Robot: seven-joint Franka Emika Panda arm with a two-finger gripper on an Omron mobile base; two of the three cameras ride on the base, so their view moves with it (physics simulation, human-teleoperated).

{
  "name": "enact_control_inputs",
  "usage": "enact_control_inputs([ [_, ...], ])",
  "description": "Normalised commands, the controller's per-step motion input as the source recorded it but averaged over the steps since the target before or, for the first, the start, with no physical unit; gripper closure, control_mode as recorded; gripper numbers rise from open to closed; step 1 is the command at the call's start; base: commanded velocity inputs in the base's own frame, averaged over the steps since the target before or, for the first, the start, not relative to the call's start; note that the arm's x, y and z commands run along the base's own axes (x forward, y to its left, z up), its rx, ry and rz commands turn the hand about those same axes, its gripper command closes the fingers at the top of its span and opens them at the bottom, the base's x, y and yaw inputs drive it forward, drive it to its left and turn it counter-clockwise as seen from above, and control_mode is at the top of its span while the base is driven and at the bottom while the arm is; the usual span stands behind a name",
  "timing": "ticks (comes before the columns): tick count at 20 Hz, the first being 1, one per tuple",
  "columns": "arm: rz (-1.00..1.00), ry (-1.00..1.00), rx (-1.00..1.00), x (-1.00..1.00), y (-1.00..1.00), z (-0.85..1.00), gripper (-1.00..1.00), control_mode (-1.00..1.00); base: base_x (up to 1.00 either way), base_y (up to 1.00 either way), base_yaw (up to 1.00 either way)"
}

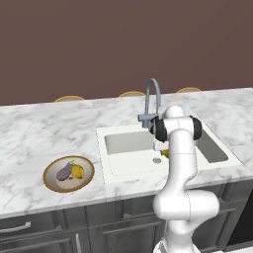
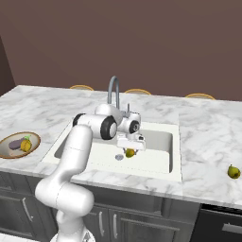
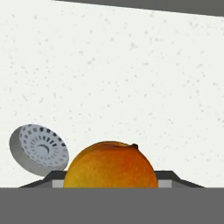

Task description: There is a mixed pile of frozen fruits and vegetables on the counter. Locate all the frozen vegetables and place the items in a bowl on the counter. Take all the frozen fruits and defrost them in a running sink.

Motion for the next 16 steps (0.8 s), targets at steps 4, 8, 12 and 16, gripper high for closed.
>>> enact_control_inputs([
  [4, 0.00, 0.07, 0.02, 0.00, 0.00, -0.31, 1.00, -1.00, 0.00, 0.00, 0.00],
  [8, 0.00, 0.07, 0.01, 0.00, 0.00, -0.22, -1.00, -1.00, 0.00, 0.00, 0.00],
  [12, 0.00, 0.05, 0.00, -0.02, 0.00, -0.04, -1.00, -1.00, 0.00, 0.00, 0.00],
  [16, 0.00, 0.04, -0.01, -0.02, 0.00, 0.11, -1.00, -1.00, 0.00, 0.00, 0.00],
])
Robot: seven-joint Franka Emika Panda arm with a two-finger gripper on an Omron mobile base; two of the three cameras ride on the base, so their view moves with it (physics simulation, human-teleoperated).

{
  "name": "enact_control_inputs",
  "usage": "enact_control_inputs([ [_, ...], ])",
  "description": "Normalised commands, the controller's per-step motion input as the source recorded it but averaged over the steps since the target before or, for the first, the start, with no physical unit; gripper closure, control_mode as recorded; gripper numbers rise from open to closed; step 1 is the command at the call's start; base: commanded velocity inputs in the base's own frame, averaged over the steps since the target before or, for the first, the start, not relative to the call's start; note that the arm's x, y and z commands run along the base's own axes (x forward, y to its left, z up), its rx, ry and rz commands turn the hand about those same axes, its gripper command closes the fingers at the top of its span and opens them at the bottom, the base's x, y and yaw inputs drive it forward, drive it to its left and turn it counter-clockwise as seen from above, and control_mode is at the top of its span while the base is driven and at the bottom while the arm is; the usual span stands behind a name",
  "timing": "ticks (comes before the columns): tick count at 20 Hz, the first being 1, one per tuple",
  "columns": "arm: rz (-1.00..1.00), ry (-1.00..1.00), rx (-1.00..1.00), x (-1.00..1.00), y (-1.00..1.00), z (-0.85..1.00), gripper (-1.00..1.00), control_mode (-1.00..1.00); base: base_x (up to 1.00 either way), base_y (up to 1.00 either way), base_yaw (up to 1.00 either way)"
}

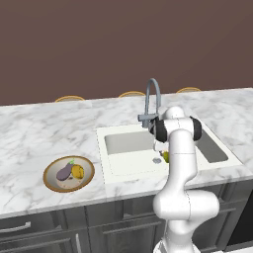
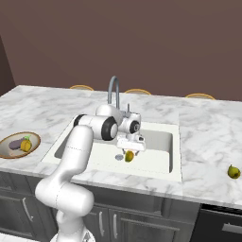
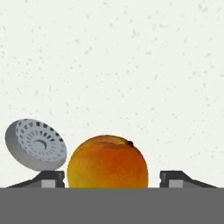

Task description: There is a mixed pile of frozen fruits and vegetables on the counter. Locate all the frozen vegetables and place the items in a bowl on the counter. Take all the frozen fruits and defrost them in a running sink.

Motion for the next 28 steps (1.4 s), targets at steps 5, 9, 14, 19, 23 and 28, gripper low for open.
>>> enact_control_inputs([
  [5, -0.03, 0.00, -0.01, -0.07, -0.05, 0.32, -1.00, -1.00, 0.00, 0.00, 0.00],
  [9, -0.02, 0.00, 0.00, -0.14, -0.23, 0.48, -1.00, -1.00, 0.00, 0.00, 0.00],
  [14, 0.00, -0.04, 0.00, -0.27, -0.32, 0.48, -1.00, -1.00, 0.00, 0.00, 0.00],
  [19, 0.00, -0.03, -0.02, -0.21, -0.32, 0.57, -1.00, -1.00, 0.00, 0.00, 0.00],
  [23, 0.00, -0.01, -0.02, -0.23, -0.36, 0.65, -1.00, -1.00, 0.00, 0.00, 0.00],
  [28, 0.00, -0.03, -0.02, -0.29, -0.40, 0.68, -1.00, -1.00, 0.00, 0.00, 0.00],
])
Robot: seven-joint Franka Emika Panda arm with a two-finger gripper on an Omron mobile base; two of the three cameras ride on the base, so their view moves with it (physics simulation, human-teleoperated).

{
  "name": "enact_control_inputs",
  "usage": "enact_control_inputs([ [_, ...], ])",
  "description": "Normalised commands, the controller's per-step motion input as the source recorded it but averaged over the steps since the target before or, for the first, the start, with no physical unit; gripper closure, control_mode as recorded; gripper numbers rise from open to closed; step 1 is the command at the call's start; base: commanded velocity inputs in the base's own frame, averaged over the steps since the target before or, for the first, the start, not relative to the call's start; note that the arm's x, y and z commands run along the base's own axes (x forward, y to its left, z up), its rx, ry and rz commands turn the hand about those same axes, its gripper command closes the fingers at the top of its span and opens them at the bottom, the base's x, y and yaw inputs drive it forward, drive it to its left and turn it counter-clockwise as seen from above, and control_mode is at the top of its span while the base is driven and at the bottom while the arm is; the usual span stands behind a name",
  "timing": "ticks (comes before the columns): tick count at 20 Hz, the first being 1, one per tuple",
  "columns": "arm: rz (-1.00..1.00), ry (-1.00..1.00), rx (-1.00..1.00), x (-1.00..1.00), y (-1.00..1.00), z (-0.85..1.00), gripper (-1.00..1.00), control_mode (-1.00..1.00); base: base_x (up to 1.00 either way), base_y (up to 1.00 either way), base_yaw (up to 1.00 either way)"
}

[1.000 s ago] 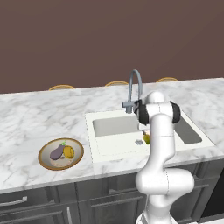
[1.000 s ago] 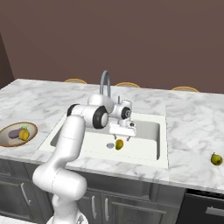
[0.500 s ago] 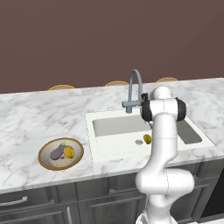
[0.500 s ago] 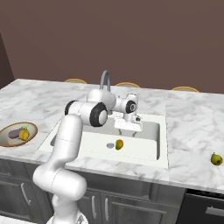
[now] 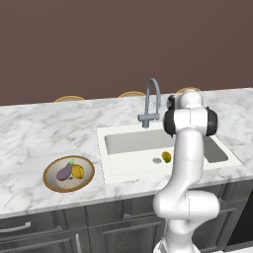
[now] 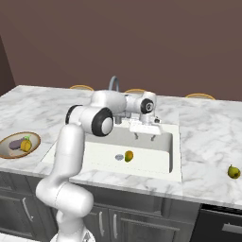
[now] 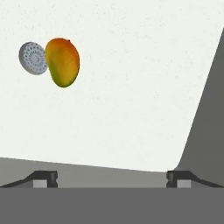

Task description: There is a mixed pile of frozen fruits and vegetables on the counter. Locate all the frozen vegetables and place the items in a bowl on the counter. Take all the frozen fruits and defrost them in a running sink.

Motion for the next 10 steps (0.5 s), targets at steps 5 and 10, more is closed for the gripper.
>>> enact_control_inputs([
  [5, 0.00, -0.06, -0.02, -0.30, -0.52, 0.71, -1.00, -1.00, 0.00, 0.00, 0.00],
  [10, 0.02, -0.01, -0.04, -0.34, -0.52, 0.65, -1.00, -1.00, 0.00, 0.00, 0.00],
])
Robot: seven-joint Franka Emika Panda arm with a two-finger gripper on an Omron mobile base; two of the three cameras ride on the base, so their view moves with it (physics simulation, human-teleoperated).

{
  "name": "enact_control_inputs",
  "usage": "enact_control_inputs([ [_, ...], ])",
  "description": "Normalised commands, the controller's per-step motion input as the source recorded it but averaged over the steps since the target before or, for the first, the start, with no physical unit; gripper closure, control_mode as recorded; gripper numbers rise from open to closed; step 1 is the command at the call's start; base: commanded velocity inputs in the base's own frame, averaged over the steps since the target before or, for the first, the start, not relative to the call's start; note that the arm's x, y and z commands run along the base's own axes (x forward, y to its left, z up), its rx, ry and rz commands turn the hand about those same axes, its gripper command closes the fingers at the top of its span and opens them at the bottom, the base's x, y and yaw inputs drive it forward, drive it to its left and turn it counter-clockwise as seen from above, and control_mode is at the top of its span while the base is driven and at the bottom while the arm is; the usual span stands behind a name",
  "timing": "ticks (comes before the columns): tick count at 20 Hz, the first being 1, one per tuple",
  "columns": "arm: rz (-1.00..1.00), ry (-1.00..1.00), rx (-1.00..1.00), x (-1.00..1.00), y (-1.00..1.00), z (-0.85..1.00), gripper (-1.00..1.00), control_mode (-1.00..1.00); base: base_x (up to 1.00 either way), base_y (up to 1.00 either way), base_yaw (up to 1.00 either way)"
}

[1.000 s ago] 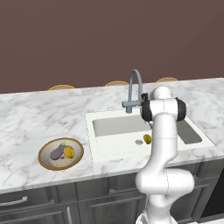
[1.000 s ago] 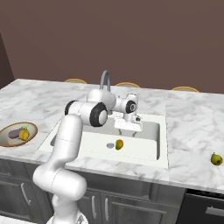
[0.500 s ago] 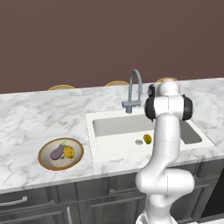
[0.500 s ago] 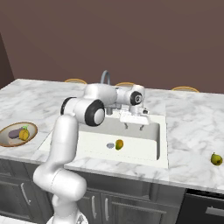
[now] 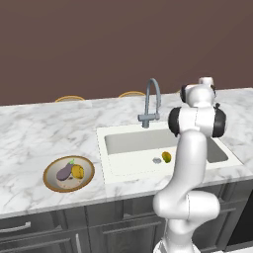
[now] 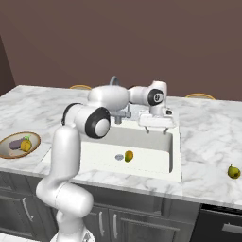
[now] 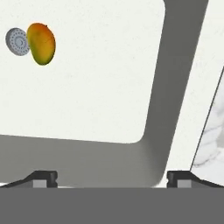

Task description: There is a mixed pile of frozen fruits and vegetables on the counter. Locate all the frozen vegetables and place the items in a bowl on the counter. Take all the frozen fruits and defrost them in a running sink.

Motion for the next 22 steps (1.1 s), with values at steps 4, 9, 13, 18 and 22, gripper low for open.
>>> enact_control_inputs([
  [4, 0.03, 0.00, -0.05, -0.38, -0.53, 0.63, -1.00, -1.00, 0.00, 0.00, 0.00],
  [9, 0.03, 0.00, -0.06, -0.27, -0.53, 0.53, -1.00, -1.00, 0.00, 0.00, 0.00],
  [13, 0.05, 0.00, -0.06, -0.36, -0.57, 0.33, -1.00, -1.00, 0.00, 0.00, 0.00],
  [18, 0.10, -0.01, -0.07, -0.55, -0.59, 0.26, -1.00, -1.00, 0.00, 0.00, 0.00],
  [22, 0.18, -0.03, -0.03, -0.61, -0.56, 0.17, -1.00, -1.00, 0.00, 0.00, 0.00],
])
